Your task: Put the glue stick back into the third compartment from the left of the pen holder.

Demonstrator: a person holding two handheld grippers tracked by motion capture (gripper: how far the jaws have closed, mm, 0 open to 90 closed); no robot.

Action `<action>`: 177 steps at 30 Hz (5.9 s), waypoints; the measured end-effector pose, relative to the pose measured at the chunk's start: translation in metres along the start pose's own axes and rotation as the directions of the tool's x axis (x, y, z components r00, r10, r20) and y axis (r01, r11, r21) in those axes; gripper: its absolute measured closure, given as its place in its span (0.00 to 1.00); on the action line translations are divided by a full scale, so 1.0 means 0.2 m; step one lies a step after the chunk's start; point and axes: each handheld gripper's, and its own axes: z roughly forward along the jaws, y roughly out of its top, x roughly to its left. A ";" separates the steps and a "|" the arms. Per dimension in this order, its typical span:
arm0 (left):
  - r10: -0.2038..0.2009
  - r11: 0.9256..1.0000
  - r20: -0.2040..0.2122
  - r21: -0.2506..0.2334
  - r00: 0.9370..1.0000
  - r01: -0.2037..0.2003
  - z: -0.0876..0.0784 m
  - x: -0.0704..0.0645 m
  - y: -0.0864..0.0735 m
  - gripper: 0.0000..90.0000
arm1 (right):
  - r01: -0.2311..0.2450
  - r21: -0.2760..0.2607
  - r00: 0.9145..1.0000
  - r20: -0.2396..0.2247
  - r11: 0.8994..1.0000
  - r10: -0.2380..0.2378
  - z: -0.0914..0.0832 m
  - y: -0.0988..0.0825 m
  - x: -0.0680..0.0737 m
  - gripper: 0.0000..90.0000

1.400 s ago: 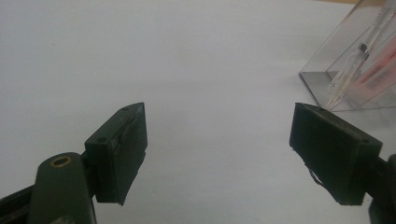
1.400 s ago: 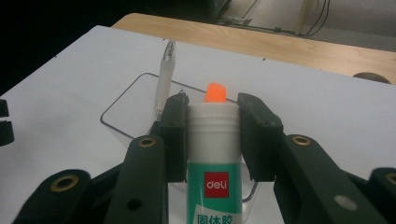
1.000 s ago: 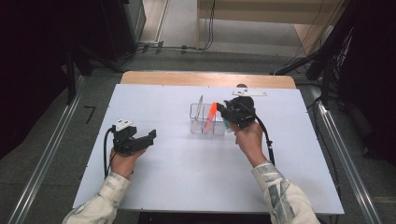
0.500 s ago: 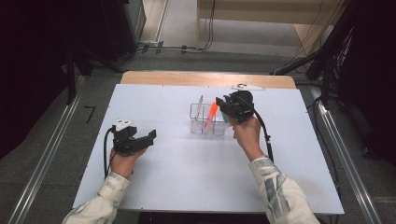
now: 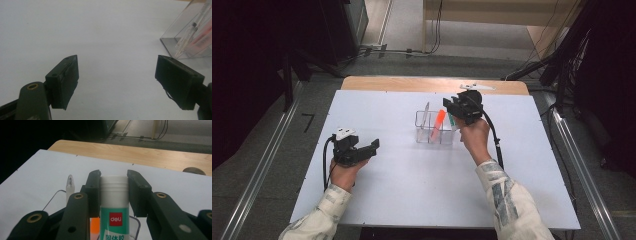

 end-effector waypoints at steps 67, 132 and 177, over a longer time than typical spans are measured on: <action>0.002 1.000 -0.002 0.006 1.000 -0.002 0.00 0.00 0.00 0.22 | 0.048 0.027 0.998 -0.041 0.998 -0.047 -0.08 -0.12 -0.02 0.70; 0.001 1.000 -0.009 0.008 1.000 -0.001 0.00 0.00 -0.01 0.19 | 0.111 0.077 0.991 -0.090 0.991 -0.104 -0.20 -0.38 -0.19 0.21; 0.079 0.996 -0.078 -0.031 0.994 -0.082 -0.19 -0.04 -0.10 0.07 | 0.044 0.076 0.999 0.013 0.996 -0.045 -0.57 -0.61 -0.48 0.16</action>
